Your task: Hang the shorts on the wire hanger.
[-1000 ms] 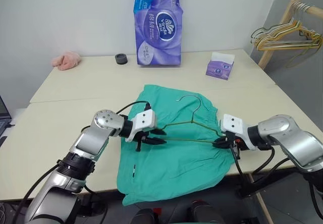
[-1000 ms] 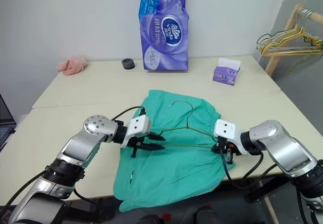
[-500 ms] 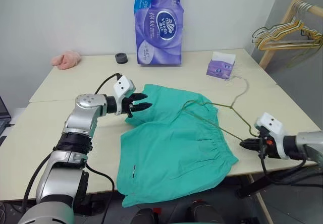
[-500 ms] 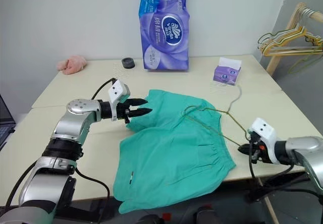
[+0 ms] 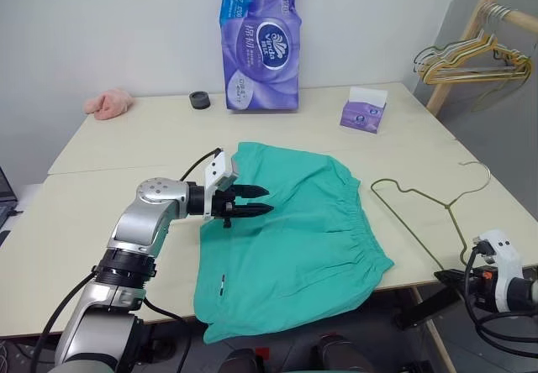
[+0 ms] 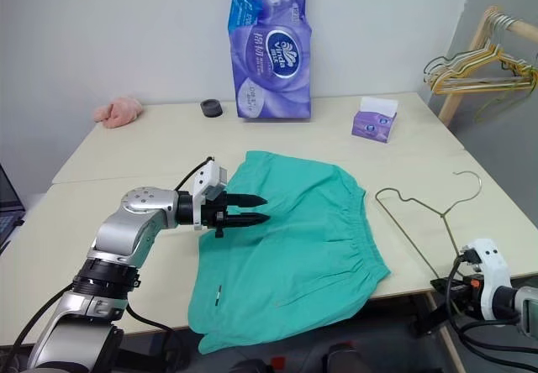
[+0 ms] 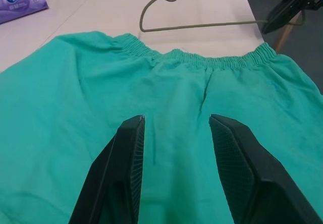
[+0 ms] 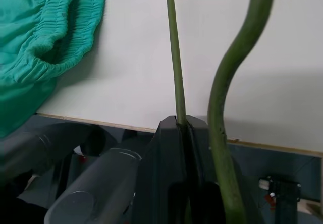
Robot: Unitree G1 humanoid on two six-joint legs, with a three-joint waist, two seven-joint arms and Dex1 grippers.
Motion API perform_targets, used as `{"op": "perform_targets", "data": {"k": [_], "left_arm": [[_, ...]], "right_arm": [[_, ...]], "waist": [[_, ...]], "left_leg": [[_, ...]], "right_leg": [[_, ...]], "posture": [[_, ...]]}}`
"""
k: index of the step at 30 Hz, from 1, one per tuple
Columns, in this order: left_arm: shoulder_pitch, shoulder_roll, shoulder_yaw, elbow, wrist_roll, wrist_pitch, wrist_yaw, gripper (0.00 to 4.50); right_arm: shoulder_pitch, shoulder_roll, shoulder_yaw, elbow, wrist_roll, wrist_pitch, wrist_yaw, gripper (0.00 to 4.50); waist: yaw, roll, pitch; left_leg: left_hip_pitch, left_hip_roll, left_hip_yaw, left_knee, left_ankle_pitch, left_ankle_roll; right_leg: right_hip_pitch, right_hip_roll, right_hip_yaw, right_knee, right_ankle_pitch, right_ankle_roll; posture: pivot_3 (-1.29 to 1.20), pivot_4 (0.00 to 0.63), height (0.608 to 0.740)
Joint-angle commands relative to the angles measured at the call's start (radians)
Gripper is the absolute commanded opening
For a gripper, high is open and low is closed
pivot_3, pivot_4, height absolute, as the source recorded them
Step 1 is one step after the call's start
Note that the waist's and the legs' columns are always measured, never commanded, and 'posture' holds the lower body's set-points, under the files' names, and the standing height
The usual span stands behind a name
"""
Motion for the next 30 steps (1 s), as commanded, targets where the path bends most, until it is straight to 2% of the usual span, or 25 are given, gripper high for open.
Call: {"op": "perform_targets", "data": {"k": [1,16,22,30], "left_arm": [[-0.027,0.007,0.009,0.002,0.006,-0.009,0.015,2.14],[-0.013,0.018,0.020,-0.007,0.022,-0.009,0.070,2.14],[-0.046,0.013,0.029,0.041,0.027,-0.029,0.090,2.14],[-0.056,0.014,0.028,0.065,0.027,-0.050,0.095,2.14]], "right_arm": [[-0.056,-0.017,0.028,0.017,0.040,0.031,-0.005,0.00],[-0.093,-0.125,0.111,0.061,0.157,0.080,0.073,0.00],[-0.218,-0.103,0.219,0.152,0.165,0.080,0.067,0.00],[-0.355,-0.045,0.293,0.306,0.148,0.076,0.040,0.00]], "waist": [[-0.001,0.000,0.000],[0.008,-0.001,0.000],[0.007,-0.001,0.001],[0.011,-0.001,0.001]], "left_leg": [[0.000,0.000,0.000,0.000,0.000,0.000],[-0.002,0.001,-0.001,0.000,0.000,0.000],[-0.001,0.001,0.000,0.000,0.000,0.000],[-0.005,0.000,-0.001,-0.001,0.000,0.000]], "right_leg": [[0.000,0.001,0.000,0.000,0.000,0.000],[-0.001,0.001,0.000,-0.002,0.000,0.000],[-0.001,0.001,0.000,-0.002,0.000,0.001],[-0.004,-0.001,-0.001,-0.002,0.000,0.001]], "posture": [[-0.15,0.061,0.740],[-0.13,0.059,0.740],[-0.13,0.058,0.740],[-0.12,0.055,0.740]]}}
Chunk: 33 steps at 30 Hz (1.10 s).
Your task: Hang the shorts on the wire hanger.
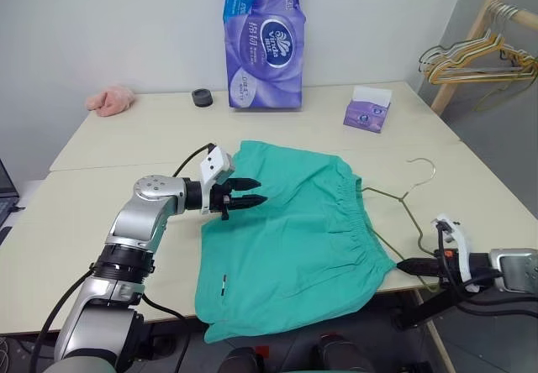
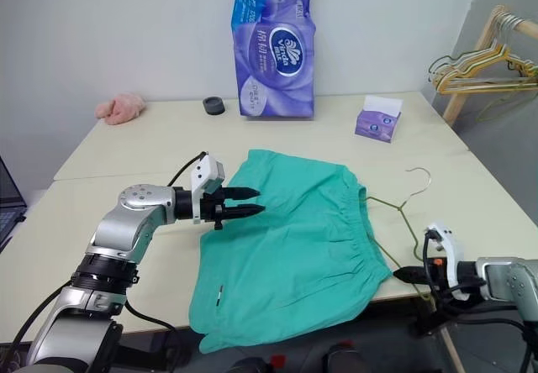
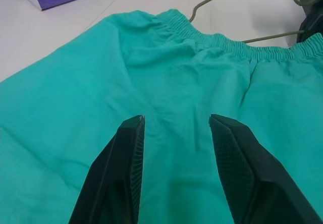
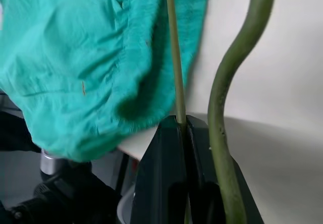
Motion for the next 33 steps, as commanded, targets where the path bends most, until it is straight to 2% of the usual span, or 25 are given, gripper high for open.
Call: {"op": "perform_targets", "data": {"k": [1,3,9,13,18,21,26,33], "left_arm": [[-0.025,0.008,0.027,-0.009,-0.003,-0.019,0.006,2.14],[-0.023,0.010,0.032,-0.009,-0.003,-0.023,0.011,2.14],[-0.030,0.002,0.058,0.003,-0.015,-0.023,0.041,2.14],[-0.099,-0.041,0.097,0.076,-0.024,0.001,0.120,2.14],[-0.199,-0.055,0.140,0.103,-0.079,0.036,0.104,3.62],[-0.284,-0.037,0.149,0.116,-0.112,0.072,0.045,4.47],[-0.375,-0.004,0.106,0.160,-0.078,0.009,-0.072,4.47],[-0.413,0.030,-0.010,0.239,0.024,-0.145,-0.265,4.47]], "right_arm": [[-0.057,0.033,-0.017,0.041,-0.003,-0.025,-0.032,0.00],[-0.101,0.061,-0.055,0.059,0.007,-0.034,-0.055,0.00],[-0.157,0.053,-0.135,0.011,0.055,-0.028,-0.058,0.00],[-0.192,0.051,-0.103,-0.070,0.054,-0.064,-0.067,0.00],[-0.226,0.011,-0.028,-0.165,0.021,-0.140,-0.053,0.00],[-0.254,0.004,0.005,-0.206,0.026,-0.152,-0.057,0.00],[-0.260,-0.032,0.086,-0.282,0.007,-0.201,-0.027,0.00],[-0.226,-0.140,0.248,-0.384,-0.127,-0.390,0.042,0.00]], "waist": [[0.000,0.000,0.000],[-0.001,0.000,0.000],[0.002,0.000,0.000],[0.003,0.000,0.001],[0.002,0.000,0.001],[0.001,0.000,0.000],[-0.002,0.000,0.000],[-0.002,0.000,0.000]], "left_leg": [[-0.001,0.000,0.000,0.000,0.000,0.000],[-0.001,0.000,0.000,0.000,0.000,0.000],[-0.001,0.000,-0.001,0.000,0.000,0.000],[-0.001,0.000,-0.001,0.000,0.000,0.000],[-0.004,0.000,-0.001,0.001,0.000,0.000],[-0.013,0.000,-0.002,0.002,0.000,0.000],[-0.014,-0.001,-0.003,0.001,0.000,0.000],[-0.014,-0.001,-0.003,0.002,0.000,0.000]], "right_leg": [[-0.001,0.000,0.000,0.000,0.000,0.000],[-0.001,-0.001,0.000,0.001,0.000,0.000],[-0.001,-0.001,0.000,0.002,0.000,0.000],[-0.001,-0.001,-0.001,0.002,0.000,0.000],[-0.004,-0.001,-0.001,0.002,0.000,0.000],[-0.012,-0.001,-0.002,0.003,0.004,-0.002],[-0.013,-0.002,-0.003,0.002,0.005,-0.003],[-0.013,-0.002,-0.003,0.001,0.005,-0.002]], "posture": [[-0.12,0.055,0.740],[-0.10,0.052,0.740],[-0.10,0.054,0.740],[-0.11,0.055,0.740],[-0.12,0.056,0.740],[-0.13,0.054,0.740],[-0.13,0.049,0.740],[-0.13,0.047,0.740]]}}
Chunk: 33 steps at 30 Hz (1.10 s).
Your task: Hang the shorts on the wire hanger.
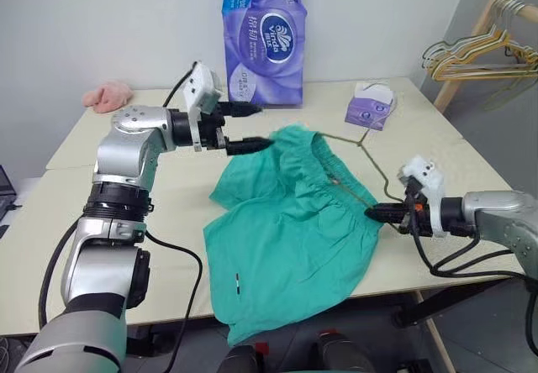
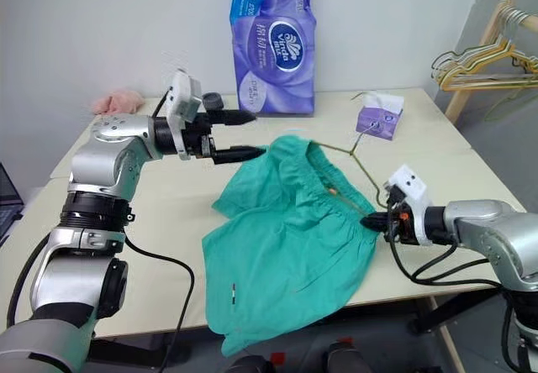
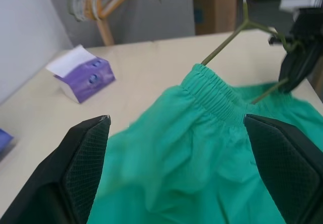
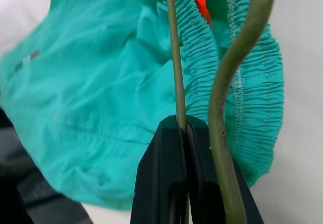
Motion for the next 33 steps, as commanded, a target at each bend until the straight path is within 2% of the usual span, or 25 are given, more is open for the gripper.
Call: {"op": "perform_targets", "data": {"k": [1,8,13,19,28,31,33], "left_arm": [[-0.031,0.020,-0.041,0.010,0.038,-0.074,-0.089,4.47],[-0.037,-0.003,-0.089,0.060,0.097,-0.188,-0.154,4.47],[0.015,-0.031,-0.123,0.034,0.130,-0.249,-0.163,4.47],[0.087,-0.023,-0.158,-0.056,0.127,-0.213,-0.216,4.47],[0.112,-0.033,-0.173,-0.071,0.146,-0.193,-0.212,4.47],[0.126,-0.037,-0.183,-0.069,0.160,-0.199,-0.210,3.92],[0.135,-0.037,-0.188,-0.069,0.166,-0.202,-0.213,3.34]], "right_arm": [[-0.006,-0.025,0.026,-0.052,-0.046,-0.086,0.031,0.00],[-0.023,-0.050,0.087,-0.089,-0.114,-0.150,0.062,0.00],[-0.027,-0.049,0.118,-0.118,-0.146,-0.169,0.069,0.00],[-0.038,-0.039,0.127,-0.127,-0.162,-0.167,0.074,0.00],[-0.054,-0.020,0.134,-0.137,-0.176,-0.165,0.079,0.00],[-0.060,-0.006,0.129,-0.141,-0.171,-0.162,0.075,0.00],[-0.062,0.001,0.126,-0.144,-0.168,-0.161,0.074,0.00]], "waist": [[0.000,0.000,0.000],[-0.001,0.000,0.000],[0.000,0.000,0.000],[-0.003,0.000,0.000],[-0.001,0.000,0.000],[-0.002,0.000,0.000],[-0.002,0.000,0.000]], "left_leg": [[0.000,0.000,0.000,0.000,0.000,0.000],[0.000,0.000,0.000,0.000,0.000,0.000],[0.000,0.000,0.000,0.001,0.000,0.000],[0.000,0.000,0.000,0.001,0.000,0.000],[0.000,0.000,-0.001,0.003,0.000,0.000],[0.000,0.000,-0.001,0.003,0.000,0.000],[0.000,0.000,-0.001,0.003,0.000,0.000]], "right_leg": [[0.000,0.000,0.000,0.000,0.000,0.001],[0.000,0.000,0.000,0.000,0.000,0.000],[0.000,0.000,0.000,0.000,0.000,0.000],[0.000,0.000,0.000,0.001,0.000,0.000],[0.001,0.000,0.000,0.001,0.000,0.000],[0.000,0.000,0.000,0.001,0.000,0.000],[0.000,0.000,0.000,0.002,0.000,0.000]], "posture": [[-0.14,0.046,0.740],[-0.14,0.045,0.740],[-0.14,0.045,0.740],[-0.14,0.045,0.740],[-0.14,0.046,0.740],[-0.14,0.047,0.740],[-0.14,0.048,0.740]]}}
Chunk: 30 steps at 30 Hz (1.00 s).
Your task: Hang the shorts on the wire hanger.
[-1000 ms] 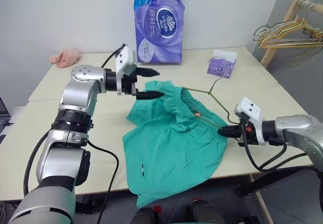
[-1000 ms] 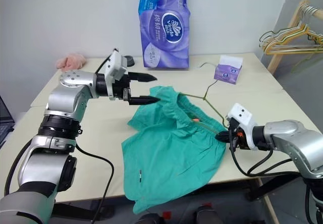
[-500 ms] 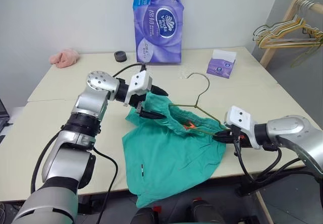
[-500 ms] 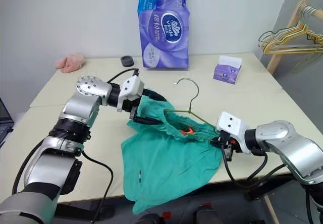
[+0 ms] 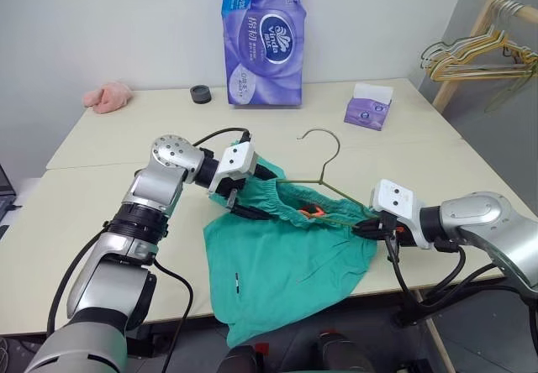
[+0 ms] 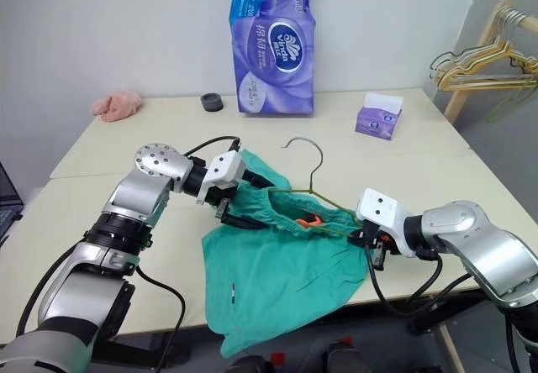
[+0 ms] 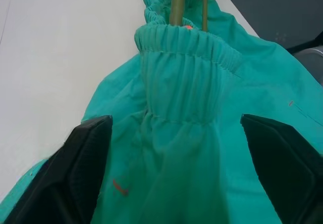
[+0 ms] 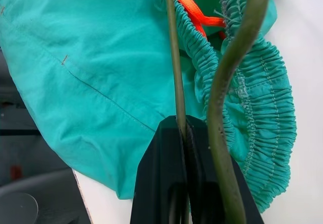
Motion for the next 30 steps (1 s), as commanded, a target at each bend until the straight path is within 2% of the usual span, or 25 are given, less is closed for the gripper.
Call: {"op": "perform_targets", "data": {"k": [1,3,4,5,8,12,18,19,21,23,28,30], "left_arm": [[0.013,-0.014,-0.029,-0.031,0.007,-0.005,-0.010,3.08],[0.021,-0.016,-0.029,-0.035,0.007,0.000,-0.010,2.42],[0.024,-0.016,-0.029,-0.037,0.008,-0.001,-0.010,2.26],[0.027,-0.016,-0.029,-0.040,0.007,-0.001,-0.009,1.84],[0.031,-0.015,-0.029,-0.046,0.005,0.004,-0.010,1.09],[0.037,-0.019,-0.025,-0.053,0.002,0.012,-0.005,0.01],[0.045,-0.022,-0.019,-0.062,0.005,0.018,0.009,0.01],[0.046,-0.023,-0.018,-0.063,0.007,0.018,0.013,0.00],[0.048,-0.022,-0.018,-0.063,0.014,0.016,0.022,0.00],[0.051,-0.020,-0.020,-0.059,0.025,0.003,0.029,0.00],[0.060,-0.017,-0.019,-0.052,0.037,-0.015,0.047,0.00],[0.062,-0.014,-0.018,-0.049,0.041,-0.022,0.057,0.00]], "right_arm": [[-0.046,0.026,-0.030,-0.046,0.014,-0.030,0.000,0.00],[-0.049,0.033,-0.030,-0.050,0.010,-0.040,0.000,0.00],[-0.051,0.037,-0.030,-0.051,0.006,-0.051,-0.001,0.00],[-0.052,0.042,-0.031,-0.053,0.004,-0.056,-0.002,0.00],[-0.055,0.053,-0.034,-0.055,-0.002,-0.066,-0.002,0.00],[-0.053,0.059,-0.025,-0.044,-0.070,-0.171,-0.002,0.00],[-0.036,0.015,-0.016,-0.028,-0.148,-0.315,0.066,0.00],[-0.037,0.012,-0.019,-0.024,-0.156,-0.331,0.073,0.42],[-0.033,-0.005,-0.029,-0.014,-0.166,-0.356,0.095,0.76],[-0.019,-0.037,-0.048,0.005,-0.172,-0.380,0.122,1.40],[0.023,-0.167,-0.157,0.115,-0.194,-0.408,0.174,3.01],[0.068,-0.194,-0.243,0.161,-0.167,-0.367,0.167,3.67]], "waist": [[0.001,0.000,0.000],[0.001,0.000,0.000],[0.001,0.000,0.000],[0.000,0.000,0.000],[0.000,0.000,0.000],[0.001,0.000,0.000],[0.001,0.000,0.000],[0.001,0.000,0.000],[-0.001,0.001,0.000],[0.001,0.001,0.000],[0.005,0.001,0.000],[0.005,0.001,0.000]], "left_leg": [[0.000,0.000,0.000,0.000,0.000,0.000],[0.000,0.000,0.000,0.000,0.000,0.000],[0.000,0.000,0.000,0.001,0.000,0.000],[0.000,0.000,0.000,0.001,0.000,0.000],[0.000,0.000,0.000,0.001,0.000,0.000],[0.000,0.000,0.000,0.001,0.000,0.000],[0.000,0.000,0.000,0.001,0.000,0.000],[0.000,0.000,0.000,0.002,0.000,0.000],[0.000,0.000,0.000,0.002,0.000,0.000],[0.000,0.000,0.000,0.003,0.000,0.000],[0.000,0.000,0.000,0.005,0.000,0.000],[-0.001,-0.001,0.000,0.007,0.000,0.000]], "right_leg": [[0.000,0.000,0.000,0.000,0.000,0.000],[0.000,0.000,0.000,0.000,0.000,0.000],[0.000,0.000,0.000,0.000,0.000,0.000],[0.000,0.000,0.000,0.000,0.000,0.000],[0.000,0.000,0.000,0.000,0.000,0.000],[0.000,0.000,0.000,0.001,0.000,0.000],[0.000,0.000,0.000,0.001,0.000,0.000],[0.000,0.000,0.000,0.001,0.000,0.000],[0.000,0.000,0.000,0.001,0.000,0.000],[0.001,0.000,-0.001,0.002,0.000,0.000],[0.001,0.000,-0.001,0.001,0.000,0.000],[0.002,-0.001,-0.001,0.001,0.000,0.000]], "posture": [[-0.14,0.048,0.740],[-0.15,0.050,0.740],[-0.15,0.050,0.740],[-0.15,0.051,0.740],[-0.15,0.051,0.740],[-0.15,0.051,0.740],[-0.14,0.048,0.740],[-0.14,0.048,0.740],[-0.14,0.049,0.740],[-0.14,0.046,0.740],[-0.14,0.045,0.740],[-0.14,0.045,0.740]]}}
